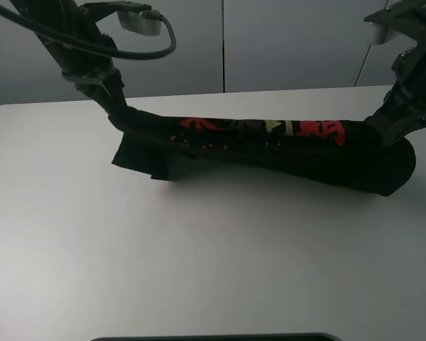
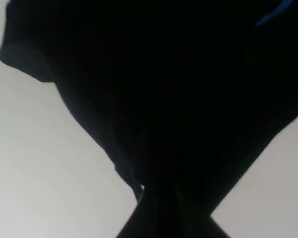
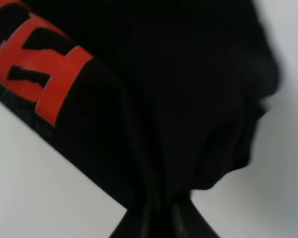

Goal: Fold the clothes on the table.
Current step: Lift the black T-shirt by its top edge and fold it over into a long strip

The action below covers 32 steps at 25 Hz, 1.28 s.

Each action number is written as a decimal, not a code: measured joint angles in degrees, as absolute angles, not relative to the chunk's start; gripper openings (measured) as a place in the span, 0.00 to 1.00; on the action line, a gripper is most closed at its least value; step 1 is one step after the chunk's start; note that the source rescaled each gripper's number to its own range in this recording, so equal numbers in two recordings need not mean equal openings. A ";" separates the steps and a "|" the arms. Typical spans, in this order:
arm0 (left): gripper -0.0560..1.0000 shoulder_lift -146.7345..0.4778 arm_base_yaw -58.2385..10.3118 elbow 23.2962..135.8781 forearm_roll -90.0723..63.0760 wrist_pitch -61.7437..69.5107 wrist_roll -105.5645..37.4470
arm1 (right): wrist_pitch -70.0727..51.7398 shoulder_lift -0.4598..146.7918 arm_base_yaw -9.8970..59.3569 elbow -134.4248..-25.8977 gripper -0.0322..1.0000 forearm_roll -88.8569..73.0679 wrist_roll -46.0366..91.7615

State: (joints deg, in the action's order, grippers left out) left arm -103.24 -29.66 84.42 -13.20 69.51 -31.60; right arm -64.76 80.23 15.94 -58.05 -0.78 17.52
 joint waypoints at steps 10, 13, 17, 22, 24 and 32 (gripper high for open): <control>0.05 -98.02 -29.66 67.10 -16.26 69.51 -32.72 | -69.36 80.23 15.94 -57.29 0.03 -8.59 18.69; 0.05 -97.93 -29.66 62.99 -16.64 69.28 -33.12 | -69.36 80.10 15.94 -54.68 0.03 -10.85 18.69; 0.05 -97.80 -29.66 60.40 -17.47 63.63 -33.12 | -69.48 80.10 15.94 -50.53 0.03 -10.90 18.69; 0.05 -97.80 -29.66 60.21 -20.38 53.02 -33.12 | -63.73 80.10 15.94 -49.24 0.03 -6.32 14.96; 0.05 -97.80 -29.66 60.21 -20.73 49.07 -33.12 | -59.59 80.10 15.94 -49.24 0.03 -4.64 13.54; 0.05 -98.17 -29.66 60.21 -20.84 31.56 -33.12 | -44.12 82.98 15.94 -49.24 0.03 3.36 7.98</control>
